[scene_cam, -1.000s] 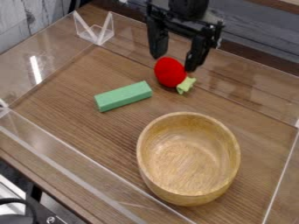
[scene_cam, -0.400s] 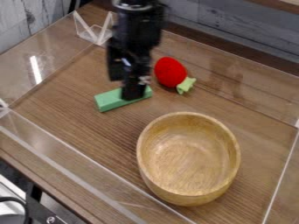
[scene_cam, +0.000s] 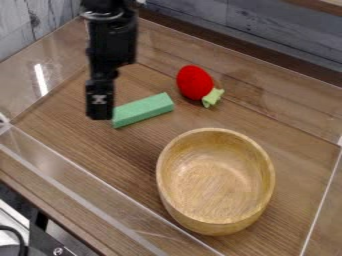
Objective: Move the red object to the right side of the table
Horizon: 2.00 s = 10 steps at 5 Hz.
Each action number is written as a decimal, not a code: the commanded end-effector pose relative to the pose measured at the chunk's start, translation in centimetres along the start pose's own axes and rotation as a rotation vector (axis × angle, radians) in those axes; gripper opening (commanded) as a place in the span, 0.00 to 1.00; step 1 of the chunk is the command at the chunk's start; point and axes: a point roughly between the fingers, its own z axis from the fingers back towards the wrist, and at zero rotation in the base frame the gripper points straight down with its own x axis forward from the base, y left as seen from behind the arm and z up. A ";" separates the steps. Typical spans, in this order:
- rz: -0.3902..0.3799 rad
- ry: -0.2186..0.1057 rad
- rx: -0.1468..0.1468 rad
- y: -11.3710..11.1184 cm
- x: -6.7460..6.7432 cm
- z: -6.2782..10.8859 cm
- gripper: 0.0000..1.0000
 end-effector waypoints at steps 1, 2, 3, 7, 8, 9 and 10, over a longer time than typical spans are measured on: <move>-0.103 -0.010 0.036 0.3 -1.9 -0.1 1.00; -0.168 -0.014 0.030 0.2 -3.2 -1.8 1.00; -0.244 -0.018 0.022 0.2 -4.0 -3.6 1.00; -0.346 -0.066 0.003 -0.5 -2.4 -7.7 1.00; -0.347 -0.074 0.002 -0.7 -2.4 -7.4 1.00; -0.345 -0.082 0.003 -0.8 -2.5 -6.9 1.00; -0.347 -0.090 0.002 -0.9 -2.4 -6.7 1.00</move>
